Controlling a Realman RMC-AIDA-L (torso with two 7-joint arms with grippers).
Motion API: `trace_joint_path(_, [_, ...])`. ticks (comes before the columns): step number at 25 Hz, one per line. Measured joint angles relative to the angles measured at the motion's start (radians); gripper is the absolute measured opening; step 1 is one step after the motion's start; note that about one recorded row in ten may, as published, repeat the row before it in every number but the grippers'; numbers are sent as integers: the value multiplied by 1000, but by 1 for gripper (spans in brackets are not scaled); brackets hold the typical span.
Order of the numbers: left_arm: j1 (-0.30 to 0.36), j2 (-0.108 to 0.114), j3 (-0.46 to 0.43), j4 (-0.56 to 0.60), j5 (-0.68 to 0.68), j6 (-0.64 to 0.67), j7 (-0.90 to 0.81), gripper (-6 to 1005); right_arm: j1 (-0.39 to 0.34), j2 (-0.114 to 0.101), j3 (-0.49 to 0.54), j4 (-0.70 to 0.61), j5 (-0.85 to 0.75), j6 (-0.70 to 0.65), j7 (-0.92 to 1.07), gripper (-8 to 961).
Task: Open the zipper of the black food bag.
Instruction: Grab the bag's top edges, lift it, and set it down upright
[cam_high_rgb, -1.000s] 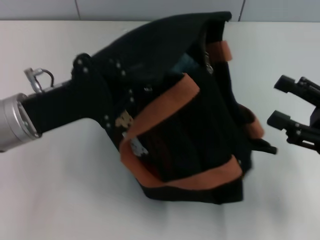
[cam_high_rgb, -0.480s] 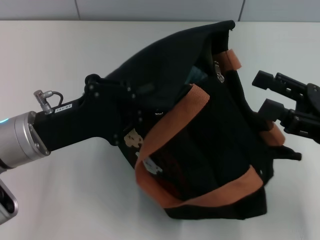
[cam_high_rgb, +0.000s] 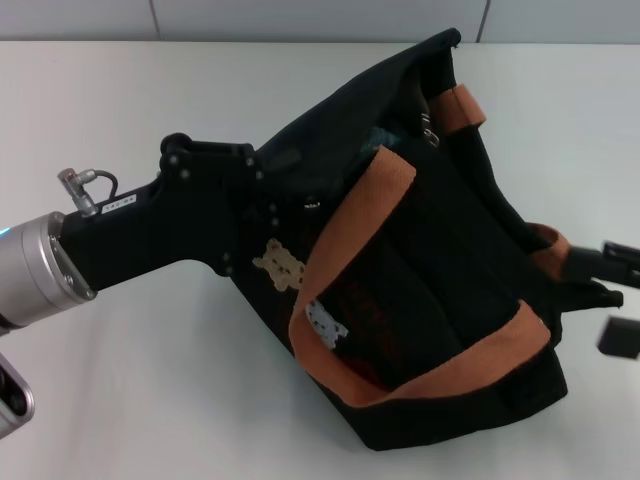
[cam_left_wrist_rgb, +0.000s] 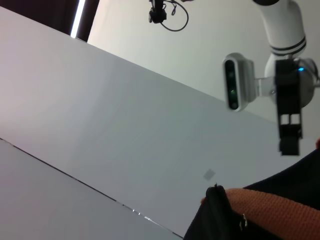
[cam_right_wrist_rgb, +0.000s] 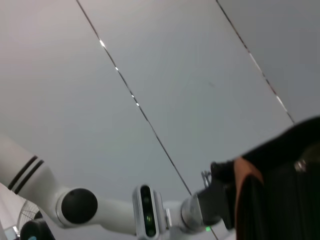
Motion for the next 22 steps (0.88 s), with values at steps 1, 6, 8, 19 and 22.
trace_joint_path(1, [0, 0, 0, 0, 0, 0, 0, 102, 0, 0, 0, 0, 0, 0, 0, 799])
trace_joint_path(6, [-11, 0, 1, 1, -6, -2, 0, 102, -36, -19, -70, -13, -22, 3, 8, 797])
trace_joint_path(8, [-18, 0, 1, 2, -7, -2, 0, 102, -33, -16, -95, -12, -54, 21, 1, 797])
trace_joint_path(19, [-33, 0, 11, 3, -34, 68, 26, 102, 159, 60, -102, 80, -242, 339, 43, 793])
trace_joint_path(22, [-34, 0, 21, 4, -36, 72, 28, 102, 189, 75, -103, 84, -243, 377, 49, 792])
